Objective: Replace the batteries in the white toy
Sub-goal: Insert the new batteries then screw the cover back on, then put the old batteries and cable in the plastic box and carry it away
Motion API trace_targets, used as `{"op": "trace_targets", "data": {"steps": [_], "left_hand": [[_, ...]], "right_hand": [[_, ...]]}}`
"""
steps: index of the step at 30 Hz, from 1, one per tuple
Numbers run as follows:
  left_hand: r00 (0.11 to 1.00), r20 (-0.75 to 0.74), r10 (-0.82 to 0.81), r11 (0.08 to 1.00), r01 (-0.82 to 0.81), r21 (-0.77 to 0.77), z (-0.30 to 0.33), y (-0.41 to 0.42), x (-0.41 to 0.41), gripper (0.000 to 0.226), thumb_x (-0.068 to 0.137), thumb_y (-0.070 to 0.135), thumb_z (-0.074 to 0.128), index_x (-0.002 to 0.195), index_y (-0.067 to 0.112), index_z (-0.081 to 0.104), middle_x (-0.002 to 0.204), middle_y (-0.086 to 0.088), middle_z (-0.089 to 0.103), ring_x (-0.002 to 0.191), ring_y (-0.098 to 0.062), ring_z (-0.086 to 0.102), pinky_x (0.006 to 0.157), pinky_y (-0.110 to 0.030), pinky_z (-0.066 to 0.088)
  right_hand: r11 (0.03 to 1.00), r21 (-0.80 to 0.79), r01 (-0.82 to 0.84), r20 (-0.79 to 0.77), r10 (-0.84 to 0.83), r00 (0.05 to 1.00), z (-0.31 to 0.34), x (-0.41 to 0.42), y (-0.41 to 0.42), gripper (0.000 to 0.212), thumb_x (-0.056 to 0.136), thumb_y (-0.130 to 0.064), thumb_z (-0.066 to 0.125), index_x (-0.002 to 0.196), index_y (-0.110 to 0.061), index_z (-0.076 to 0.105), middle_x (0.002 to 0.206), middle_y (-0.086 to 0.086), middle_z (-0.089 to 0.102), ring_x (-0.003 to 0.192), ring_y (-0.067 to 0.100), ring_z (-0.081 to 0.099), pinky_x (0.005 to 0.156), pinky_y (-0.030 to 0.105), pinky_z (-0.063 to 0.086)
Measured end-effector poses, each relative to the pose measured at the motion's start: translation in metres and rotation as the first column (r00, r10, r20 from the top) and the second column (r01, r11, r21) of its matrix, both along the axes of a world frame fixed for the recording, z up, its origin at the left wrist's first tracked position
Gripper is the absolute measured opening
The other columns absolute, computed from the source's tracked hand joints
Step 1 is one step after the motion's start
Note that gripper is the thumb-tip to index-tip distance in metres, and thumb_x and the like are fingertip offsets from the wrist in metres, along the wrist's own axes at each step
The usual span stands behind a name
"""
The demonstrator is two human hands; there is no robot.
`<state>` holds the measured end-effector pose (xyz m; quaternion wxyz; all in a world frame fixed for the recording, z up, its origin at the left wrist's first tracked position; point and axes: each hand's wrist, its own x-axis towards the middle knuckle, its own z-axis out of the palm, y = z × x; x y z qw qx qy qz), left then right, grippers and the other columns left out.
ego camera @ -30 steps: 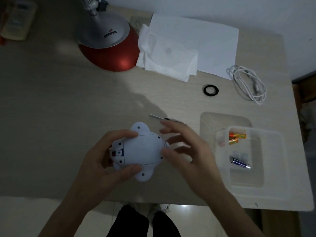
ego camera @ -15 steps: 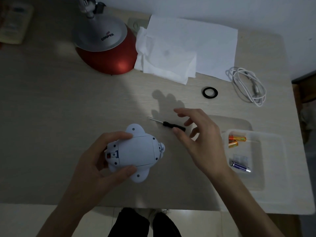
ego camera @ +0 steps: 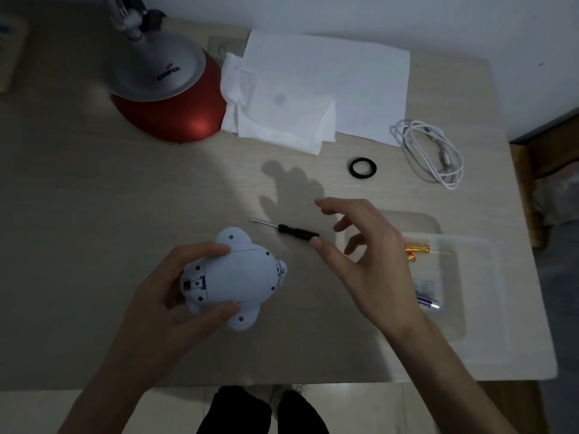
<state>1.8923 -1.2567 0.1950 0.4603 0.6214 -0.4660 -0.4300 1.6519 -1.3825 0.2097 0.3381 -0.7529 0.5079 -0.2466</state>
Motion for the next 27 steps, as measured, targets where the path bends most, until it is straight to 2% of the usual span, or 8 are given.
{"op": "trace_targets", "data": {"steps": [4,6,10,19,24,27], "left_hand": [[0.986,0.161,-0.05,0.999,0.049,0.007,-0.012,-0.003,0.011,0.053,0.068,0.047,0.079,0.118,0.042,0.064,0.125,0.018,0.065,0.114,0.0,0.063,0.081,-0.01,0.053],[0.974,0.217,-0.066,0.998,0.062,0.023,-0.017,-0.005,0.016,0.055,0.069,0.05,0.078,0.12,0.037,0.064,0.125,0.015,0.065,0.114,0.001,0.062,0.083,-0.01,0.051],[0.964,0.247,-0.094,0.995,0.085,0.05,-0.03,-0.005,0.02,0.055,0.071,0.05,0.079,0.122,0.037,0.064,0.122,0.007,0.066,0.11,-0.012,0.065,0.084,-0.034,0.055],[0.96,0.251,-0.125,0.992,0.122,0.029,-0.037,-0.007,0.023,0.058,0.073,0.046,0.08,0.126,0.029,0.063,0.127,0.008,0.063,0.113,-0.018,0.064,0.084,-0.052,0.056],[0.96,0.244,-0.138,0.989,0.147,-0.018,-0.037,-0.008,0.022,0.06,0.075,0.042,0.08,0.127,0.018,0.064,0.134,0.007,0.061,0.125,-0.015,0.06,0.096,-0.041,0.054],[0.963,0.231,-0.139,0.988,0.149,-0.027,-0.035,-0.009,0.022,0.061,0.076,0.04,0.08,0.129,0.016,0.063,0.139,0.004,0.058,0.13,-0.015,0.057,0.102,-0.032,0.051]], "right_hand": [[1.0,0.01,0.006,0.023,-0.007,1.0,0.001,-0.006,0.001,0.042,0.089,-0.025,0.076,0.129,-0.03,0.065,0.121,-0.012,0.066,0.101,0.01,0.062,0.07,0.028,0.054],[1.0,0.018,-0.007,0.027,0.006,1.0,-0.001,-0.006,0.004,0.042,0.088,-0.026,0.075,0.129,-0.032,0.064,0.121,-0.013,0.065,0.101,0.011,0.063,0.07,0.03,0.054],[0.998,0.046,-0.036,0.03,0.035,0.999,-0.008,-0.001,0.012,0.044,0.088,-0.028,0.074,0.131,-0.034,0.063,0.121,-0.015,0.064,0.102,0.011,0.062,0.07,0.031,0.054],[0.996,0.078,-0.044,0.028,0.042,0.999,-0.01,0.006,0.016,0.045,0.088,-0.029,0.074,0.131,-0.037,0.063,0.118,-0.021,0.062,0.102,0.009,0.06,0.071,0.026,0.052],[0.996,0.079,-0.042,0.019,0.041,0.999,-0.006,0.005,0.014,0.044,0.088,-0.032,0.072,0.131,-0.036,0.063,0.119,-0.02,0.062,0.104,0.009,0.06,0.072,0.026,0.052],[0.998,0.043,-0.042,-0.027,0.043,0.999,-0.002,0.004,0.015,0.043,0.09,-0.03,0.072,0.132,-0.031,0.064,0.121,-0.015,0.063,0.108,0.009,0.059,0.083,0.029,0.052]]}}
